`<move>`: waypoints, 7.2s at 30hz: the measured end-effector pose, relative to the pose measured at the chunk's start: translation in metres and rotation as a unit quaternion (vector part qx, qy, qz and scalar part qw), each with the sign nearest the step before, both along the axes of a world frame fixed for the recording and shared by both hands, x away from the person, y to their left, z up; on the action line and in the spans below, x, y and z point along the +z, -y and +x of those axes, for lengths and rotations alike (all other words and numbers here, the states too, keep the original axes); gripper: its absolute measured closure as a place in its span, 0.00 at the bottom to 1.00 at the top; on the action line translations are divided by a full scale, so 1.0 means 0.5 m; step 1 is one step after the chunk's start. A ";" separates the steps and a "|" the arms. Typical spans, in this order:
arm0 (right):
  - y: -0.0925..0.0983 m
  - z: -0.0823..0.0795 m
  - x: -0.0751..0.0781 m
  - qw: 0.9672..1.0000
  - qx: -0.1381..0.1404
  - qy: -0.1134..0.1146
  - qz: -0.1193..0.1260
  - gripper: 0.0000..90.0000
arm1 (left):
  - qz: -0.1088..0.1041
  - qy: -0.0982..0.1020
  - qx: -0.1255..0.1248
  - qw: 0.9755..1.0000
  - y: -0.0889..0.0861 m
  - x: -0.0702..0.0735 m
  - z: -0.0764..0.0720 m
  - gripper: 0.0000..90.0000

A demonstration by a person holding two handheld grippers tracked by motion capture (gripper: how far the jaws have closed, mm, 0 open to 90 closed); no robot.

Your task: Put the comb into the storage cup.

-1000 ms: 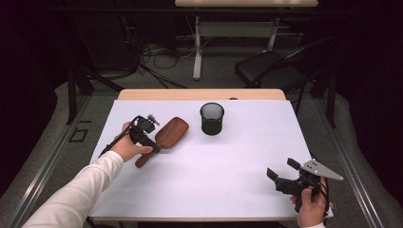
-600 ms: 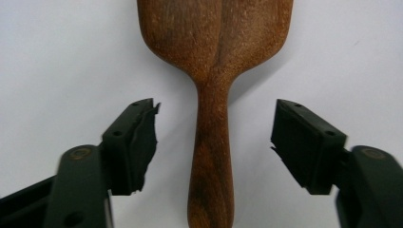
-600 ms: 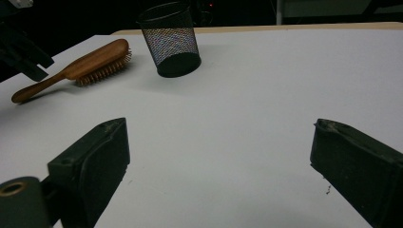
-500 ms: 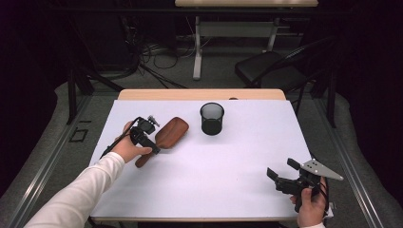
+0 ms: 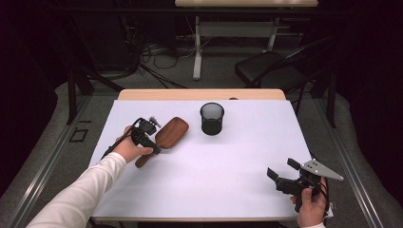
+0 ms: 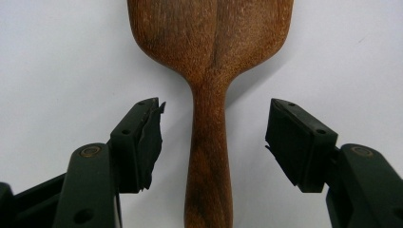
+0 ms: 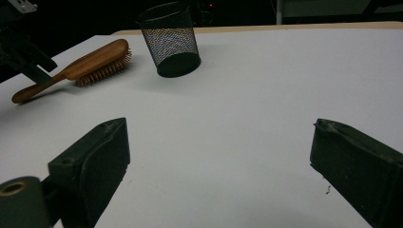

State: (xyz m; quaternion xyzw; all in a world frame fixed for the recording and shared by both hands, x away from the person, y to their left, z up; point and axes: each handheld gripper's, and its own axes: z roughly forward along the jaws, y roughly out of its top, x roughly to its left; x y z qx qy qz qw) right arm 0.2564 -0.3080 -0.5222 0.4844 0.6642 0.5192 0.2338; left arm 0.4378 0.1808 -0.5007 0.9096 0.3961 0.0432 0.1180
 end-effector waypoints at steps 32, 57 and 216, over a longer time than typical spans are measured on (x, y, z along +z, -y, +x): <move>-0.001 0.001 -0.001 1.000 0.002 -0.003 0.001 0.07 | -0.017 -0.004 0.000 1.000 0.008 -0.025 0.004 0.57; 0.000 0.001 -0.002 1.000 0.004 -0.003 -0.001 0.07 | 0.008 0.000 -0.005 1.000 0.018 -0.042 0.008 0.65; 0.002 0.012 -0.013 1.000 -0.001 -0.021 0.006 0.08 | -0.227 0.111 0.067 0.965 -0.053 0.093 -0.036 0.80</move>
